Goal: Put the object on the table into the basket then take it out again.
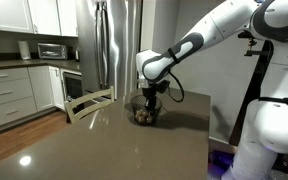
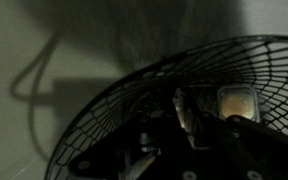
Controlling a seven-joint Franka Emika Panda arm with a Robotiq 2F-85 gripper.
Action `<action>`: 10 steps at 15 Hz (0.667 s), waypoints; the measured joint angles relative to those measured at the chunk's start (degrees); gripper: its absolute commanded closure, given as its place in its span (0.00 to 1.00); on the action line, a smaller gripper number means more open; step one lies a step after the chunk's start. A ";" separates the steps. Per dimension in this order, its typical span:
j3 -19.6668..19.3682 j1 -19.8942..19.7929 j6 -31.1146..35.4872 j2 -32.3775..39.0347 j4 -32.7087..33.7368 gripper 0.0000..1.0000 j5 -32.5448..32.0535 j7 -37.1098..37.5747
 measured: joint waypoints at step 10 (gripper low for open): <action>0.64 0.06 -6.52 -2.37 4.57 0.97 -0.84 0.00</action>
